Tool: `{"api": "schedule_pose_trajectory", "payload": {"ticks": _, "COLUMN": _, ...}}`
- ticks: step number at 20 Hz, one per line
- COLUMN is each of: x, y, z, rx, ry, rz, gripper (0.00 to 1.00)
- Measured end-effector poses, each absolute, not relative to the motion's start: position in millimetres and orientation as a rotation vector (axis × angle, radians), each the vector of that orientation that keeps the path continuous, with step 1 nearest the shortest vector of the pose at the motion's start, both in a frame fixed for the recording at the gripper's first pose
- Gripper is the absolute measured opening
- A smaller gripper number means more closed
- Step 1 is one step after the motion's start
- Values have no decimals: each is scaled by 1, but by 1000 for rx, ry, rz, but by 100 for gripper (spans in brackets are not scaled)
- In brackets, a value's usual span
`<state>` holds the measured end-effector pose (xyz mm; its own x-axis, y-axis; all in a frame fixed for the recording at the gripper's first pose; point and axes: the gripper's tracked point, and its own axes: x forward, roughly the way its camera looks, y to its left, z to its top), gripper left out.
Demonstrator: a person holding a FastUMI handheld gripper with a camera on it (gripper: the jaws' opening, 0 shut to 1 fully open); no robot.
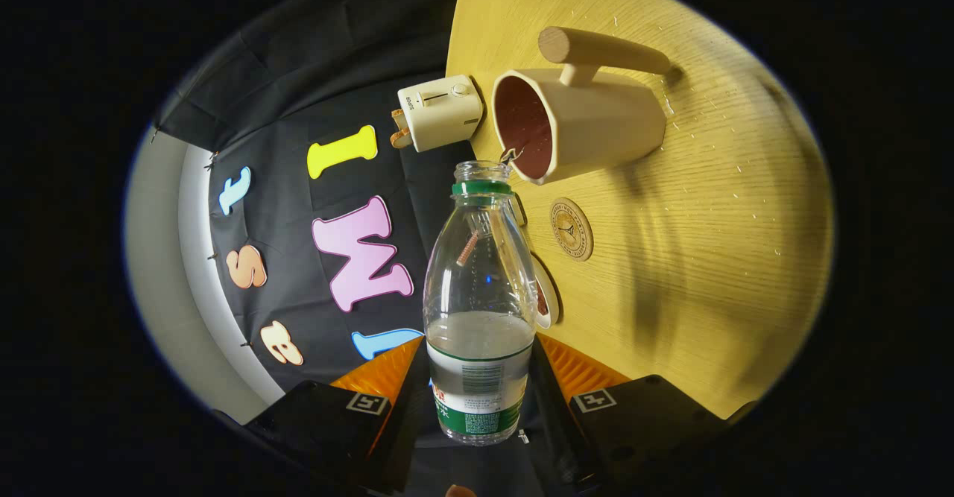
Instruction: Take the bottle from table, then pour the juice into the cup, finally place the bottle on the coaster
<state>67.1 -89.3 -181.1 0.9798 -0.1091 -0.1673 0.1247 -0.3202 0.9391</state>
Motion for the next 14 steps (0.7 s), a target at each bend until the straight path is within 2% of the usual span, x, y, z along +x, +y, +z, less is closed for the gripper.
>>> {"api": "schedule_pose_trajectory", "payload": {"ticks": 14, "x": 71, "y": -100, "z": -161, "rx": 1990, "ry": -39, "rz": -232, "gripper": 75}}
